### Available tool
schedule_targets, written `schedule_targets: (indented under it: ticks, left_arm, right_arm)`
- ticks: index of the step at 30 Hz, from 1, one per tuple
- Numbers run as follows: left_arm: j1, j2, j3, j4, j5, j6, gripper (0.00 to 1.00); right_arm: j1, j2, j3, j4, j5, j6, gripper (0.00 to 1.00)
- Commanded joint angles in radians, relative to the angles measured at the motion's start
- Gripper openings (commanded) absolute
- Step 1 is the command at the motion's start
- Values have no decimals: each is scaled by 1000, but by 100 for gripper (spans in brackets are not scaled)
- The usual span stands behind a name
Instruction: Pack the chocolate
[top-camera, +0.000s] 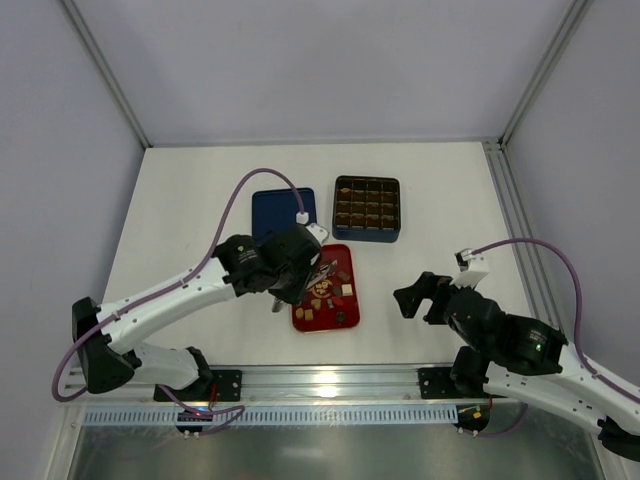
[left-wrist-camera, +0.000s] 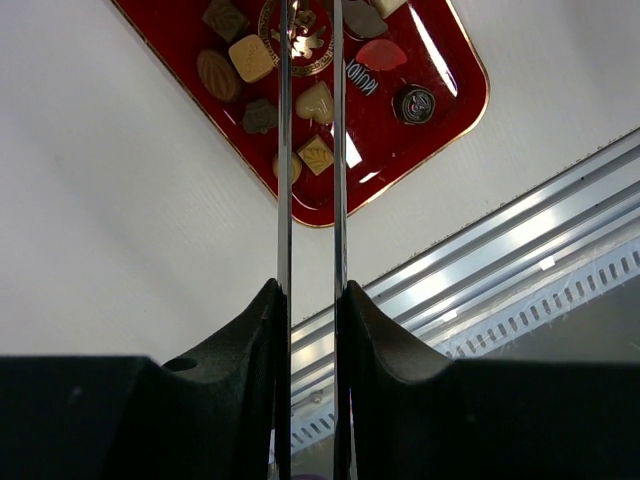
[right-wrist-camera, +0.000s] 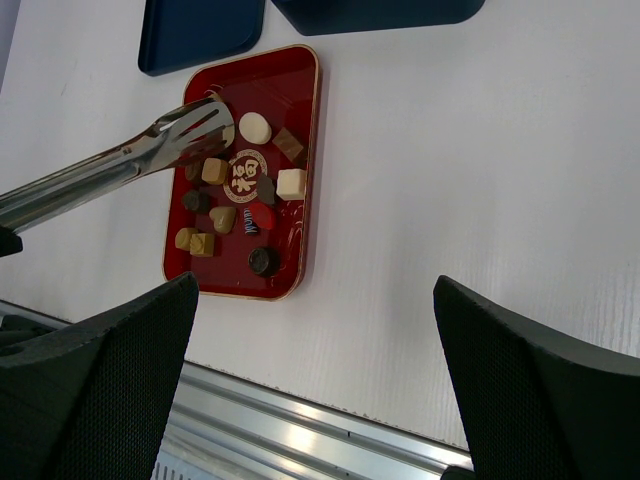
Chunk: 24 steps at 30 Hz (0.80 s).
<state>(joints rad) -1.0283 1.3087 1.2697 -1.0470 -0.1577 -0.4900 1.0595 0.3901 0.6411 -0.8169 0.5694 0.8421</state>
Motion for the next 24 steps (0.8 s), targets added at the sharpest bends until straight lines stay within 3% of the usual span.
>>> schedule_targets:
  ticks: [1,14,24]
  left_arm:
    - [-7,27,49,1,-23,7,21]
    - [14,147,221,-2,-86,44,21]
    - [145,406,569,-1,-106,120,21]
  right_arm:
    - [5,-20,17,10,10,12,100]
    - [5,-28,22,2,10,9,100]
    - [5,-22,45,-5,1,6,100]
